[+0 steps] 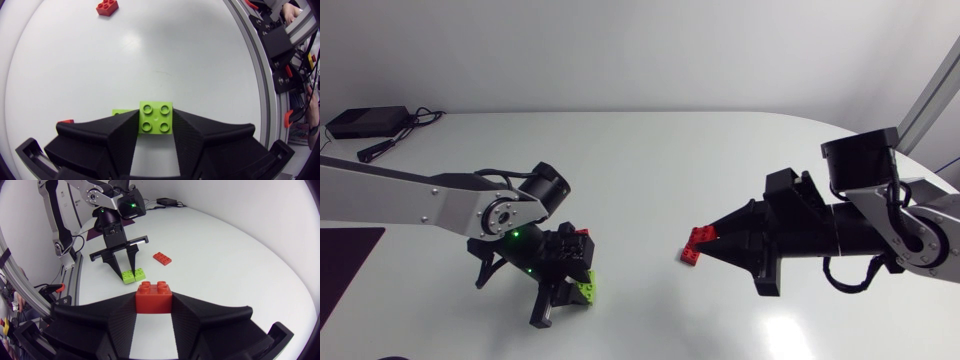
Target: Separate the duplo bricks
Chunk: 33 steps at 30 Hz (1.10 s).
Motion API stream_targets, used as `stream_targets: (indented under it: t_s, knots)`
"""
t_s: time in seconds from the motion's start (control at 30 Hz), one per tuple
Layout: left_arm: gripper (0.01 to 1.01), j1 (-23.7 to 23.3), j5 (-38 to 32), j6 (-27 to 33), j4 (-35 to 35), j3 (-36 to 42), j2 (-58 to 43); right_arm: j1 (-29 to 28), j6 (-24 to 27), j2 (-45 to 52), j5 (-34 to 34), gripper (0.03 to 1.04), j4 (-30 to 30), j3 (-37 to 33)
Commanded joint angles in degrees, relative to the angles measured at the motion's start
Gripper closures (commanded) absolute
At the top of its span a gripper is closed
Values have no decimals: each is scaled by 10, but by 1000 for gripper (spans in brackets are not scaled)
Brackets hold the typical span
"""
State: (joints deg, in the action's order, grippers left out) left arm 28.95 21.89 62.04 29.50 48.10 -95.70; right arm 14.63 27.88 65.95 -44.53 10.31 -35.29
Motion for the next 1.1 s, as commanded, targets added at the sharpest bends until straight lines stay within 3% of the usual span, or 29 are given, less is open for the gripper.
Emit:
stream_targets:
  t_s: [0.0, 0.27, 0.47, 0.6, 0.73, 0.97, 1.07]
  knots:
    - [690, 11, -7, 0, -8, -22, -11, 4, -5, 15, 13, 774, -16, 23]
    - [685, 23, -9, -16, -9, -40, -4, 71, -62, 40, 103, 772, -91, 51]
    - [672, 28, -7, -29, -21, -49, -1, 34, -54, 49, 118, 770, -93, 40]
    - [443, 28, -6, -34, -25, -49, 1, -5, -30, 61, 119, 770, -85, 46]
    - [295, 30, -6, -34, -25, -48, 1, -28, -12, 63, 127, 769, -74, 58]
    - [107, 33, -4, -36, -15, -44, 19, -54, 43, 74, 135, 766, -62, 78]
    - [84, 31, -1, -39, -10, -42, 38, -73, 71, 95, 136, 764, -63, 80]
